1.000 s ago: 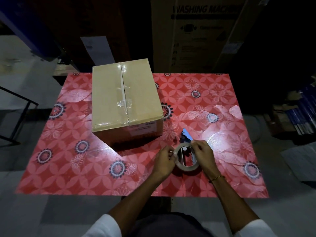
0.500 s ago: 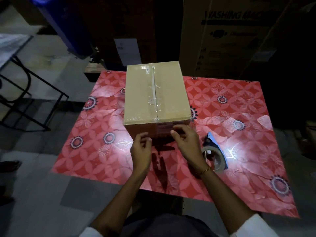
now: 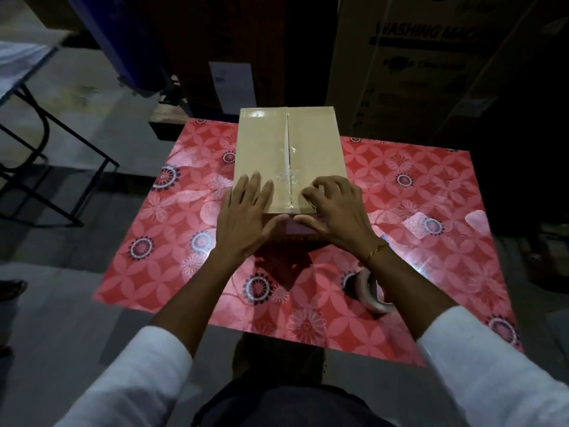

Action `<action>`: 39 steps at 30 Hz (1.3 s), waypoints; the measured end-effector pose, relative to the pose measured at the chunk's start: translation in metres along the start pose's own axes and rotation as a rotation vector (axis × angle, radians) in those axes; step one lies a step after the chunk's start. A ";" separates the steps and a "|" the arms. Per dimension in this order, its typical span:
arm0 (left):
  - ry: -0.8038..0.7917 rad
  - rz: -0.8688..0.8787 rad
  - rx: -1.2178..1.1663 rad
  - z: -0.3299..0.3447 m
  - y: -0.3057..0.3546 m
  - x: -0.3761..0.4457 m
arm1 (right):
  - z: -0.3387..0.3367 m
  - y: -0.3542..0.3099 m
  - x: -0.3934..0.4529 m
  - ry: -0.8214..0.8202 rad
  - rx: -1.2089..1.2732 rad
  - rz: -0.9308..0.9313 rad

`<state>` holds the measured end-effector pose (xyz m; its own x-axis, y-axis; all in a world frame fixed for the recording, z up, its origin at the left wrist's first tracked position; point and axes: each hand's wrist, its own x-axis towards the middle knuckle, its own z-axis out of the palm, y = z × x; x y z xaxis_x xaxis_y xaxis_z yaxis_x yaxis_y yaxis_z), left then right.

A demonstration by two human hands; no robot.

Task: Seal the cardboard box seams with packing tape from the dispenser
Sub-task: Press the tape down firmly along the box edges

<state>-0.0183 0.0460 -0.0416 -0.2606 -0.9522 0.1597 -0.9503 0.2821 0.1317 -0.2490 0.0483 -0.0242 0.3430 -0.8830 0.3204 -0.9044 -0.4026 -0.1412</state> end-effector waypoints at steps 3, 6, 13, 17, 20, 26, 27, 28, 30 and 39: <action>0.007 0.026 0.032 -0.003 -0.004 0.003 | 0.004 -0.006 0.007 0.005 -0.048 0.022; 0.000 0.036 0.045 -0.004 -0.004 0.002 | 0.008 -0.008 0.007 0.031 -0.092 0.033; -0.053 0.101 0.043 -0.003 -0.011 0.006 | 0.008 -0.003 0.006 0.031 -0.107 -0.015; -0.025 0.089 0.029 -0.009 -0.008 0.005 | 0.007 -0.007 0.008 0.008 -0.101 0.010; -0.004 0.089 0.028 -0.013 -0.007 0.008 | 0.007 -0.011 0.014 0.005 -0.137 0.024; 0.000 0.147 0.047 -0.009 -0.013 0.008 | 0.010 -0.013 0.004 0.079 -0.132 -0.012; -0.016 0.163 0.043 -0.008 -0.016 0.008 | 0.010 -0.012 0.004 0.082 -0.124 -0.013; -0.040 0.185 0.041 -0.007 -0.020 0.008 | 0.010 -0.012 0.005 0.076 -0.118 -0.010; -0.079 0.216 0.039 -0.005 -0.024 0.009 | 0.010 -0.014 0.012 0.046 -0.118 0.001; -0.155 0.214 0.057 -0.014 -0.027 0.008 | 0.019 -0.018 0.021 0.021 -0.167 -0.061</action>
<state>0.0074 0.0325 -0.0299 -0.4754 -0.8794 0.0260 -0.8776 0.4761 0.0555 -0.2209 0.0326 -0.0334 0.3948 -0.8523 0.3430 -0.9123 -0.4080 0.0363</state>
